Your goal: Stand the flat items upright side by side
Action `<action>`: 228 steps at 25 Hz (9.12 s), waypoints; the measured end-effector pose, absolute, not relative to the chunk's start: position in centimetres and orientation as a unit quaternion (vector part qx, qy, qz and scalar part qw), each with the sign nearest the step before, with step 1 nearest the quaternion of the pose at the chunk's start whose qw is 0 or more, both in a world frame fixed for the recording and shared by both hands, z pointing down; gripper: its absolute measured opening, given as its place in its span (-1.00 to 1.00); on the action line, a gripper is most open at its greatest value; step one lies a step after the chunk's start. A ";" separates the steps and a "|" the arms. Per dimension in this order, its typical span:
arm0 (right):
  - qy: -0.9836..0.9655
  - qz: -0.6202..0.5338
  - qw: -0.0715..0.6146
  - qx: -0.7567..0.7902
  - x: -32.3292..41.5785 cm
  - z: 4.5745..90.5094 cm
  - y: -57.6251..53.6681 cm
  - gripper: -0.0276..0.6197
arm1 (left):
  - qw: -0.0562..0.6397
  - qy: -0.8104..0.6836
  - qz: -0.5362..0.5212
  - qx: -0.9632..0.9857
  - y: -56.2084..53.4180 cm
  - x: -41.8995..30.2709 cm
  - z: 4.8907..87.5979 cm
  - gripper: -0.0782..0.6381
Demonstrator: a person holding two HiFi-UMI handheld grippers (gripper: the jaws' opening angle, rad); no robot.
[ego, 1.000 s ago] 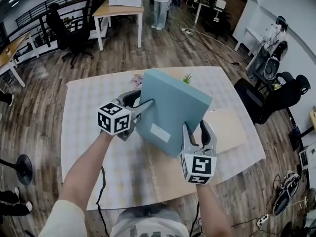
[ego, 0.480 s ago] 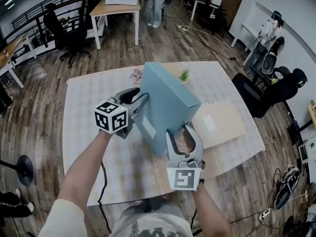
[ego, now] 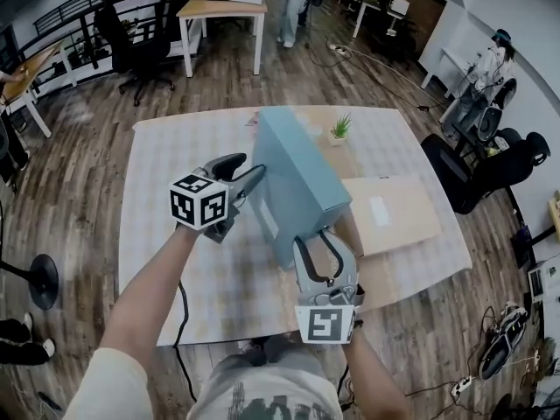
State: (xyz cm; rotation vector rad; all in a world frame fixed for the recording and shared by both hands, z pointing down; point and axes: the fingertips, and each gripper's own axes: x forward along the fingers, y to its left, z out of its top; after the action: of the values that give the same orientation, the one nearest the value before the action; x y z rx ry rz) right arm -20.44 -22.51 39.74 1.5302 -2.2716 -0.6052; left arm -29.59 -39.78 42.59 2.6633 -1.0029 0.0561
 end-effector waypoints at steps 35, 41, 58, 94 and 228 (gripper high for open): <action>-0.895 0.039 0.064 0.439 -4.8 42.0 -18.5 -0.37 | 0.121 -0.546 0.046 0.828 -18.9 -24.8 43.0 -0.18; -0.872 0.124 0.034 0.472 3.3 43.0 -18.7 -0.35 | 0.098 -0.468 0.057 0.877 -17.1 -13.1 41.1 -0.18; -0.726 0.378 -0.097 0.566 19.7 53.7 -23.4 -0.19 | 0.122 -0.231 0.232 0.937 -33.5 12.1 47.6 -0.05; -0.702 0.482 -0.096 0.515 25.8 55.5 -33.3 -0.41 | 0.206 -0.177 0.319 0.908 -48.2 13.7 55.7 0.26; -0.830 0.062 0.067 0.550 -8.5 40.1 -28.9 0.20 | 0.095 -0.565 -0.009 0.820 -25.4 -15.9 36.8 0.12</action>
State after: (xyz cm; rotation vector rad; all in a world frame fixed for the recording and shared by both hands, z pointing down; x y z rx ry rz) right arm -8.46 -28.87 40.14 1.6574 -2.5036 0.1867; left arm -15.91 -25.44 36.81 2.4304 -1.6739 -0.0280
